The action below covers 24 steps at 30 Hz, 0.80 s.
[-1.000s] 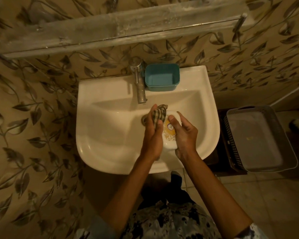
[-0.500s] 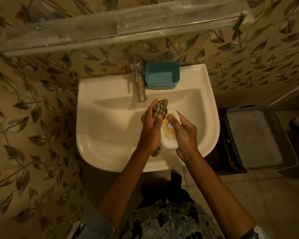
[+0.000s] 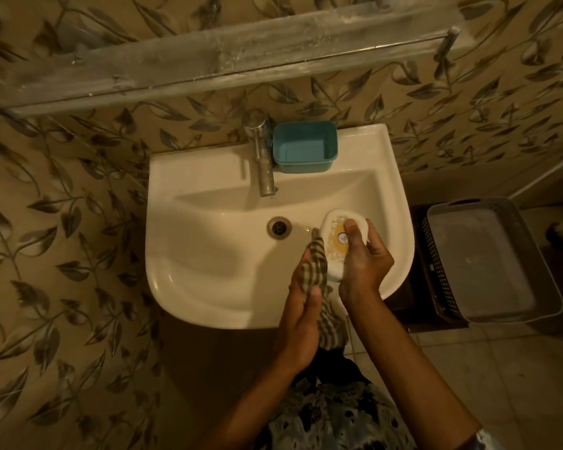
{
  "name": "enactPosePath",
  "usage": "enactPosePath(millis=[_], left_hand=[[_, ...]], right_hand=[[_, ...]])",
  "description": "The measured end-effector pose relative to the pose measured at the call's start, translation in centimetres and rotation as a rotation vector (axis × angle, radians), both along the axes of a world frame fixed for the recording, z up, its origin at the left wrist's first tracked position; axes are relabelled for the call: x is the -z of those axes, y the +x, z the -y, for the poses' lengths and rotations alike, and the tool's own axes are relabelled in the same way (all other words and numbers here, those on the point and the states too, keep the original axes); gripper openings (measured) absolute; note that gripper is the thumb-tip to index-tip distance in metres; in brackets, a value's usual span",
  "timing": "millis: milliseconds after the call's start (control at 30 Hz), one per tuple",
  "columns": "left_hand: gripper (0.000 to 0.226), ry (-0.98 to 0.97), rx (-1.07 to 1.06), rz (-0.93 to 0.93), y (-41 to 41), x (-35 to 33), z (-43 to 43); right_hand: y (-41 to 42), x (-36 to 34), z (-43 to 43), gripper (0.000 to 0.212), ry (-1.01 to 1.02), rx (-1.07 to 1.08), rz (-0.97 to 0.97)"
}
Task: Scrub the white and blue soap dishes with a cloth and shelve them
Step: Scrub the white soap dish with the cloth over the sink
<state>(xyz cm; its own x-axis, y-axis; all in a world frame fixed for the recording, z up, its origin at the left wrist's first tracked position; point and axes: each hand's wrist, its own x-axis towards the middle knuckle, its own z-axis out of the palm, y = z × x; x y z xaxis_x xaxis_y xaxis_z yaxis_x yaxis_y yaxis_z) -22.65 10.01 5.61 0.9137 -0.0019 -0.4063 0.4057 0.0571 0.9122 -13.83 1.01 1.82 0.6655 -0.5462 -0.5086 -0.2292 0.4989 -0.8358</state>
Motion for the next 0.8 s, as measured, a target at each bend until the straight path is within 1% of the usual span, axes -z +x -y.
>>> enactPosePath(millis=[33, 100, 133, 200, 267, 333, 400, 467, 567, 600, 667, 767, 800], left_hand=[[0.032, -0.133, -0.087, -0.100, 0.4, 0.1, -0.7], [0.043, -0.396, -0.304, -0.294, 1.5, 0.3, -2.2], [0.047, -0.463, -0.360, -0.331, 2.0, 0.3, -3.1], [0.042, -0.524, -0.400, -0.316, 3.3, 0.2, -4.4], [0.041, -0.560, -0.392, -0.298, 4.6, -0.1, -5.2], [0.041, -0.527, -0.333, -0.258, 5.6, -0.5, -5.7], [0.041, -0.442, -0.246, -0.194, 6.3, -1.0, -5.8], [0.045, -0.348, -0.182, -0.150, 6.5, -1.2, -5.7], [0.050, -0.179, -0.163, -0.123, 6.5, -1.2, -5.3], [0.051, -0.178, -0.176, -0.125, 6.5, -1.1, -5.1], [0.052, -0.247, -0.224, -0.137, 6.4, -0.9, -4.9], [0.062, -0.323, -0.348, -0.165, 6.5, -1.0, -4.5], [0.065, -0.352, -0.404, -0.162, 6.6, -1.1, -4.4]], right_hand=[[0.1, -0.2, 0.1, 0.023, 0.026, 0.015, 0.006], [0.4, -0.6, 0.4, 0.018, 0.050, -0.018, 0.038], [0.5, -0.8, 0.6, 0.020, 0.055, -0.058, 0.060], [0.6, -1.3, 0.8, 0.027, 0.020, -0.179, 0.114], [0.5, -1.7, 1.1, 0.030, -0.119, -0.349, 0.153], [0.4, -2.1, 1.3, 0.030, -0.282, -0.527, 0.188], [0.4, -2.5, 1.6, 0.029, -0.392, -0.678, 0.235], [0.5, -3.1, 2.0, 0.025, -0.452, -0.828, 0.288], [1.1, -3.9, 2.6, 0.019, -0.502, -1.032, 0.360], [1.3, -4.0, 2.7, 0.018, -0.508, -1.051, 0.367], [1.5, -4.1, 2.9, 0.018, -0.460, -1.001, 0.352], [1.1, -3.5, 2.7, 0.017, -0.322, -0.793, 0.268], [0.8, -3.3, 2.4, 0.018, -0.247, -0.718, 0.234]])
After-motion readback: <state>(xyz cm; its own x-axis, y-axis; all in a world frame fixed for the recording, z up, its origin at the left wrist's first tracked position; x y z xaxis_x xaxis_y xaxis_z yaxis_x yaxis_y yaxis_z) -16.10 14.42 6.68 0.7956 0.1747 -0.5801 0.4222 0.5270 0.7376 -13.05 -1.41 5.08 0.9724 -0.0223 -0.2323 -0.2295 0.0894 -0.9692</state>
